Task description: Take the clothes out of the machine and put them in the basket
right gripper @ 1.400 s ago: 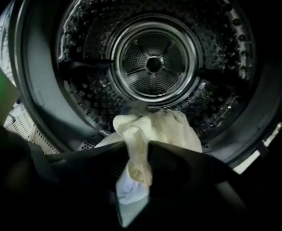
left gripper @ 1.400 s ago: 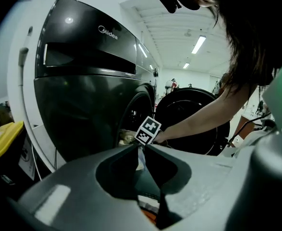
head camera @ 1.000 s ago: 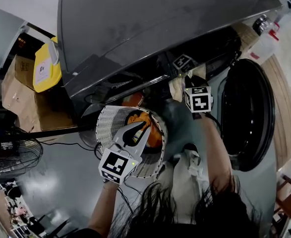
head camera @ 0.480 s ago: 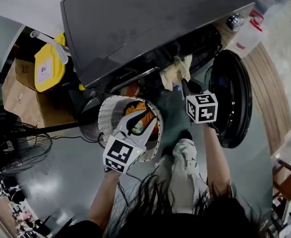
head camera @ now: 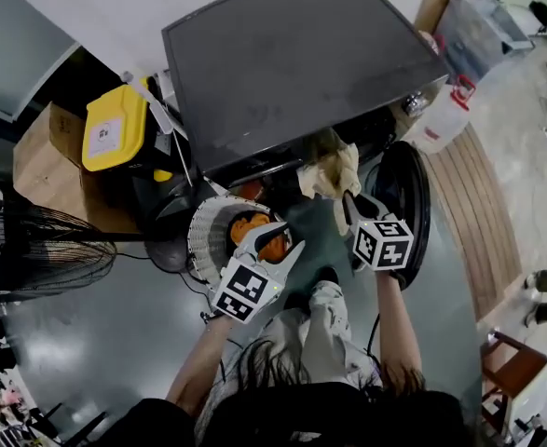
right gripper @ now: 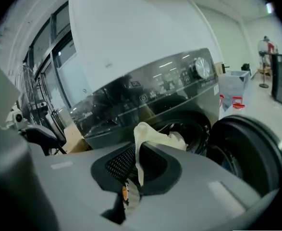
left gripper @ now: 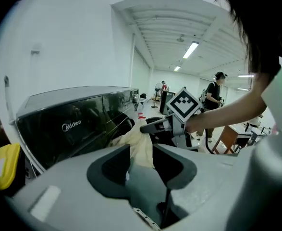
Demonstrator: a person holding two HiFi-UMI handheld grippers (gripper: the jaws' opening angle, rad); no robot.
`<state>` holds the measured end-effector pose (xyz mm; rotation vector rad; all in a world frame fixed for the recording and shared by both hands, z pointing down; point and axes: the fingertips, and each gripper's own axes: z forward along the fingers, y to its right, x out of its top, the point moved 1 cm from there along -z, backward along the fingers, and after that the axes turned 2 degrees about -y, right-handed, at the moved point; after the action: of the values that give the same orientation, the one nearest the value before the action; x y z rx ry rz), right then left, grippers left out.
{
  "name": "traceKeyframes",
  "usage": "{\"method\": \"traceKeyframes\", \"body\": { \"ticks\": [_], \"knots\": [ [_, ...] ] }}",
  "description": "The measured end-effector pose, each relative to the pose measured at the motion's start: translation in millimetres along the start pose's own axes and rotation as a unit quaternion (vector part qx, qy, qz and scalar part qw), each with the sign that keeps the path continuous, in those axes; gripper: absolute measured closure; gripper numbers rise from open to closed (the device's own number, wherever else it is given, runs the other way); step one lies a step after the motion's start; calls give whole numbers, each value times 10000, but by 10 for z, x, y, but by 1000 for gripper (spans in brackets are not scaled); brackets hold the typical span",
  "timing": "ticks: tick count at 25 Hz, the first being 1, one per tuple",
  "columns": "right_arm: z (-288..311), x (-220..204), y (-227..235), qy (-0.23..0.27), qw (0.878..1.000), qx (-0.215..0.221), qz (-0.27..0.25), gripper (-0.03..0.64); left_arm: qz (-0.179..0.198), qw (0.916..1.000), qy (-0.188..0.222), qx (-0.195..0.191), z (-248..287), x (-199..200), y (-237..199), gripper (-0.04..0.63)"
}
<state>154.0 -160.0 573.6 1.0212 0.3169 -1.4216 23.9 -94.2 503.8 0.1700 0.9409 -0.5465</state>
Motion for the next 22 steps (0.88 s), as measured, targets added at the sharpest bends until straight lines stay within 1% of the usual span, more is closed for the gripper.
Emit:
{"method": "traceKeyframes", "body": {
  "ticks": [5,9,12,15,18,22],
  "knots": [
    [-367,331,-149,37,9997,216,-119,577,78,9999,-60,27,8,140,90,442],
    [-668,648,-373,222,9987,425,-191,577,101,9997,-224,18,-21,121,79,420],
    [-876,867,-528,331,9974,603,-232,577,185,9994,-272,-112,21,113,117,403],
    [-1070,1069,-657,428,9957,810,-168,577,297,9983,-436,-258,117,78,188,358],
    [-1276,1298,-800,572,9930,1008,-212,577,284,9978,-511,-322,230,56,246,307],
    [-1508,1646,-1021,809,9880,1252,-391,577,275,9973,-543,-404,381,77,277,281]
  ]
}}
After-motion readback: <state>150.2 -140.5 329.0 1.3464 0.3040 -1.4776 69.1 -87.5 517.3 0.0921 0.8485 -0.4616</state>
